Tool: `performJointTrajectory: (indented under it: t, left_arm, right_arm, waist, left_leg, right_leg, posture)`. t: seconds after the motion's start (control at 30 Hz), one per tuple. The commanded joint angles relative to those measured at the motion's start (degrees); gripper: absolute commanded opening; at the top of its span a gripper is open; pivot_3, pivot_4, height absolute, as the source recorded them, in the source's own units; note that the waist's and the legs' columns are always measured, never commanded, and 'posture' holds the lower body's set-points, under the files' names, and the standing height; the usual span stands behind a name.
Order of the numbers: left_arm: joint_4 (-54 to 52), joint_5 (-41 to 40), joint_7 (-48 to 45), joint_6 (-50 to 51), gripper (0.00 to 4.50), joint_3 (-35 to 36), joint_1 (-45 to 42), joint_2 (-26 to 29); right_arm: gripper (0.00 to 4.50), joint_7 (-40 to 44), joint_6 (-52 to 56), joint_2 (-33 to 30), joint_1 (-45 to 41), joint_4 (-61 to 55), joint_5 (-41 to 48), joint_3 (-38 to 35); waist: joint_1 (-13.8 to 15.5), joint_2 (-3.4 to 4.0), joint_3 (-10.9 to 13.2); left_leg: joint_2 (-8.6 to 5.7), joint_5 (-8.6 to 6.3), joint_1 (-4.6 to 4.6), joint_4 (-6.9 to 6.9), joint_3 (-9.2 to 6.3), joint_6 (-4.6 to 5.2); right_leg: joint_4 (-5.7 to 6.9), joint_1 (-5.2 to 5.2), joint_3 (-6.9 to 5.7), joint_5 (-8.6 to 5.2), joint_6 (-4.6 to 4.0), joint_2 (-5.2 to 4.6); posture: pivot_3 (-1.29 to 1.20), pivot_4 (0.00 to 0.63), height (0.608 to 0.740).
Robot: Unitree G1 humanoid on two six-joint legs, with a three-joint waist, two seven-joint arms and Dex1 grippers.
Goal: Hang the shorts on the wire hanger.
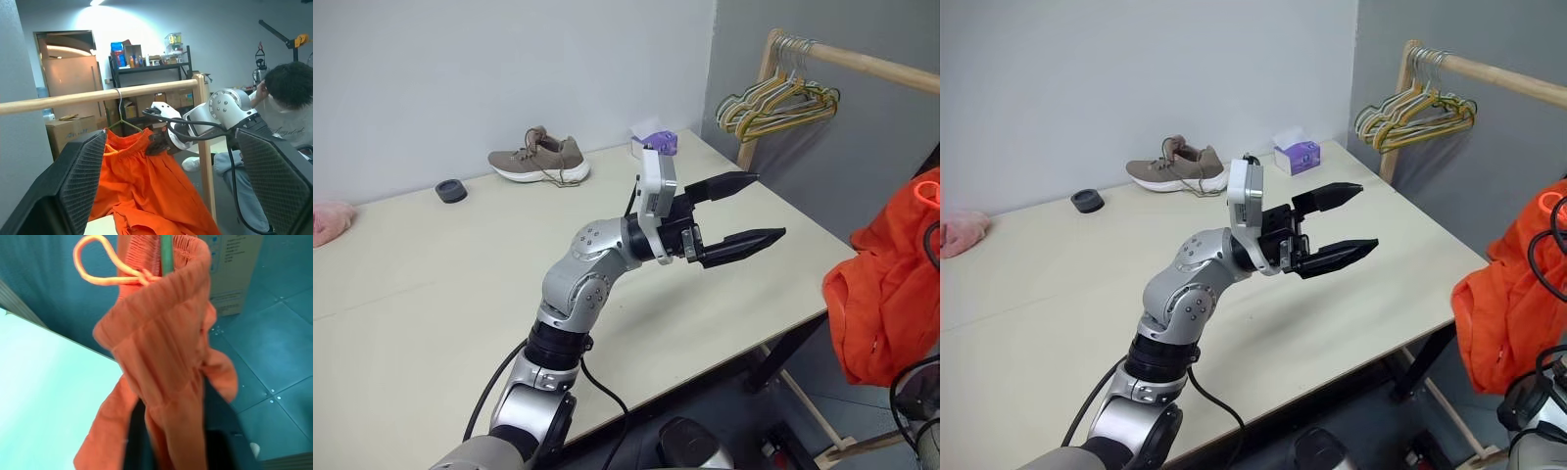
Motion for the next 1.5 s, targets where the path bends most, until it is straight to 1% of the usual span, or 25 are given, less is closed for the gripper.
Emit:
performJointTrajectory:
  t: [0.03,0.2,0.27,0.3,0.4,0.53,0.6,0.7,0.83,0.93,1.0,1.03,1.1,1.17,1.27,1.3,1.4,1.47,1.5]
  left_arm:
    - [-1.3,-0.7,0.1,-0.3,4.5,0.9,-0.9,0.1]
    - [-1.8,-0.2,0.2,-0.3,4.5,0.5,-0.3,0.6]
    - [-2.0,-0.2,0.3,-0.2,4.5,0.4,-0.2,0.9]
    - [-2.1,-0.1,0.2,-0.2,4.5,0.4,-0.1,1.1]
    - [-2.2,-0.1,0.3,-0.2,4.5,0.4,0.0,1.4]
    - [-2.5,0.0,0.4,-0.1,4.5,0.3,0.2,1.7]
    - [-2.9,0.3,0.8,-0.1,4.5,0.4,0.7,2.0]
    - [-3.5,0.9,1.6,0.0,4.5,0.5,1.6,2.7]
    - [-3.3,4.0,4.0,-1.2,4.5,0.9,2.8,4.3]
    - [-3.1,9.4,8.1,-2.3,4.5,1.2,4.3,6.8]
    - [-3.4,13.2,12.8,-2.2,4.5,2.7,6.0,8.6]
    - [-3.5,15.7,16.8,-1.3,4.5,4.3,7.4,9.7]
    - [-3.8,18.4,22.3,0.1,4.5,6.5,9.4,10.8]
    - [-4.9,20.9,28.1,1.5,4.5,9.7,13.3,11.3]
    - [-8.8,29.3,39.1,6.9,4.5,13.5,21.7,13.2]
    - [-10.3,31.1,41.0,8.5,4.5,14.8,24.6,14.2]
    - [-13.9,30.9,43.8,9.1,4.5,19.5,30.3,13.9]
    - [-15.0,30.0,45.0,8.1,4.5,21.6,31.7,12.7]
    - [-15.0,29.7,46.0,8.0,4.5,22.8,32.0,12.0]
  right_arm:
    - [1.75,-0.5,-0.5,0.7,-2.0,-4.1,0.6,-1.9]
    - [3.47,-5.6,-0.3,4.9,-11.3,-6.4,-0.6,-7.8]
    - [4.21,-8.9,-2.6,5.3,-15.0,-7.6,-1.9,-7.7]
    - [4.49,-10.1,-4.2,5.2,-16.1,-8.0,-2.5,-6.9]
    - [4.49,-11.1,-9.0,4.7,-16.5,-8.7,-3.2,-3.2]
    - [4.49,-10.0,-16.5,3.4,-14.3,-9.9,-3.2,3.1]
    - [4.49,-7.8,-25.7,0.4,-10.6,-10.8,-5.3,9.7]
    - [4.49,-4.8,-37.2,-2.2,-6.3,-11.8,-7.1,16.5]
    - [4.49,-1.4,-48.4,-1.1,-2.1,-12.6,-7.4,22.7]
    - [4.49,3.9,-57.4,0.7,1.2,-14.2,-6.2,29.1]
    - [4.49,9.0,-59.7,3.6,4.3,-15.1,-3.4,34.3]
    - [4.49,11.0,-59.4,6.0,6.2,-15.3,-1.5,36.6]
    - [4.49,13.7,-60.2,9.1,8.4,-15.0,0.9,38.9]
    - [4.49,14.4,-63.2,12.1,10.2,-13.4,0.4,41.6]
    - [4.49,14.9,-67.8,17.4,11.2,-7.5,-0.2,45.5]
    - [4.49,15.4,-68.8,18.7,11.7,-5.4,-0.1,46.6]
    - [4.49,16.7,-71.3,21.7,13.1,0.3,-0.2,48.6]
    - [4.49,17.8,-72.1,22.8,13.5,2.7,0.2,49.2]
    - [4.49,18.8,-72.5,23.4,13.8,4.1,0.4,49.8]
  waist:
    - [0.1,0.0,0.0]
    - [0.0,0.07,0.0]
    - [0.1,0.08,0.0]
    - [0.3,0.1,0.0]
    - [0.9,0.09,0.0]
    - [1.3,0.09,0.0]
    - [1.5,0.09,0.0]
    - [1.6,0.05,0.0]
    - [1.5,-0.05,0.0]
    - [2.0,-0.11,0.1]
    - [2.5,-0.14,0.1]
    - [2.8,-0.21,0.1]
    - [3.6,-0.41,0.2]
    - [4.9,-0.43,0.2]
    - [7.6,-0.45,0.2]
    - [8.4,-0.48,0.2]
    - [12.4,-0.56,0.3]
    - [15.7,-0.61,0.3]
    - [17.4,-0.61,0.3]
  left_leg:
    - [0.0,0.0,0.0,0.0,-0.01,0.0]
    - [-0.01,-0.01,0.0,-0.02,-0.06,0.02]
    - [-0.01,-0.01,0.05,-0.03,-0.1,0.03]
    - [-0.01,-0.01,0.08,-0.03,-0.13,0.03]
    - [0.0,-0.02,0.07,-0.03,-0.19,0.03]
    - [-0.04,-0.04,0.08,-0.02,-0.14,0.07]
    - [-0.04,-0.04,0.08,-0.02,-0.15,0.07]
    - [-0.03,-0.04,0.09,-0.03,-0.15,0.07]
    - [-0.01,-0.04,0.16,-0.03,-0.16,0.07]
    - [-0.02,-0.04,0.14,-0.02,-0.19,0.07]
    - [-0.01,-0.04,0.16,-0.03,-0.22,0.07]
    - [0.02,-0.04,0.18,-0.03,-0.24,0.07]
    - [0.11,-0.04,0.22,-0.01,-0.33,0.06]
    - [0.08,-0.04,0.18,0.0,-0.44,0.06]
    - [0.04,-0.04,0.1,0.0,-0.55,0.05]
    - [0.05,-0.06,0.09,0.0,-0.58,0.04]
    - [0.05,-0.08,-0.04,-0.01,-0.79,-0.01]
    - [0.06,-0.09,-0.21,0.0,-0.85,-0.03]
    - [0.01,-0.09,-0.35,0.01,-0.86,-0.04]
  right_leg:
    - [0.0,0.0,0.0,0.0,0.0,0.0]
    - [0.01,0.02,0.09,0.0,0.0,-0.04]
    - [0.0,0.02,0.03,0.0,0.01,-0.04]
    - [0.01,0.01,0.03,0.0,0.0,-0.04]
    - [-0.01,0.01,0.03,0.0,0.0,-0.05]
    - [-0.02,0.02,0.1,0.0,0.0,-0.1]
    - [-0.02,0.02,0.09,0.0,0.0,-0.1]
    - [-0.05,0.01,0.09,-0.01,0.01,-0.09]
    - [-0.05,0.06,0.09,-0.01,0.01,-0.07]
    - [-0.07,0.08,0.07,0.0,0.01,-0.09]
    - [-0.04,0.07,0.06,0.0,0.02,-0.07]
    - [-0.02,0.08,0.05,0.0,0.02,-0.04]
    - [0.09,0.08,0.02,0.01,0.02,0.04]
    - [0.19,0.03,0.01,0.01,0.02,0.0]
    - [0.19,-0.02,-0.03,0.01,0.02,-0.05]
    - [0.19,-0.05,0.0,0.01,0.02,-0.05]
    - [0.27,-0.15,-0.09,0.02,0.01,-0.04]
    - [0.29,-0.31,-0.16,0.03,-0.03,-0.05]
    - [0.31,-0.43,-0.18,0.14,-0.22,-0.11]
  posture:
    - [-0.52,0.0,0.74]
    - [-0.5,0.0,0.74]
    - [-0.49,0.0,0.74]
    - [-0.49,0.0,0.74]
    - [-0.49,0.0,0.74]
    - [-0.48,0.0,0.74]
    - [-0.46,0.0,0.74]
    - [-0.45,0.0,0.74]
    - [-0.43,0.0,0.74]
    - [-0.4,0.0,0.74]
    - [-0.38,0.0,0.74]
    - [-0.38,0.0,0.74]
    - [-0.36,0.0,0.74]
    - [-0.31,0.0,0.74]
    - [-0.24,0.0,0.74]
    - [-0.22,0.0,0.74]
    - [-0.19,0.0,0.74]
    - [-0.15,0.0,0.74]
    - [-0.13,0.0,0.74]
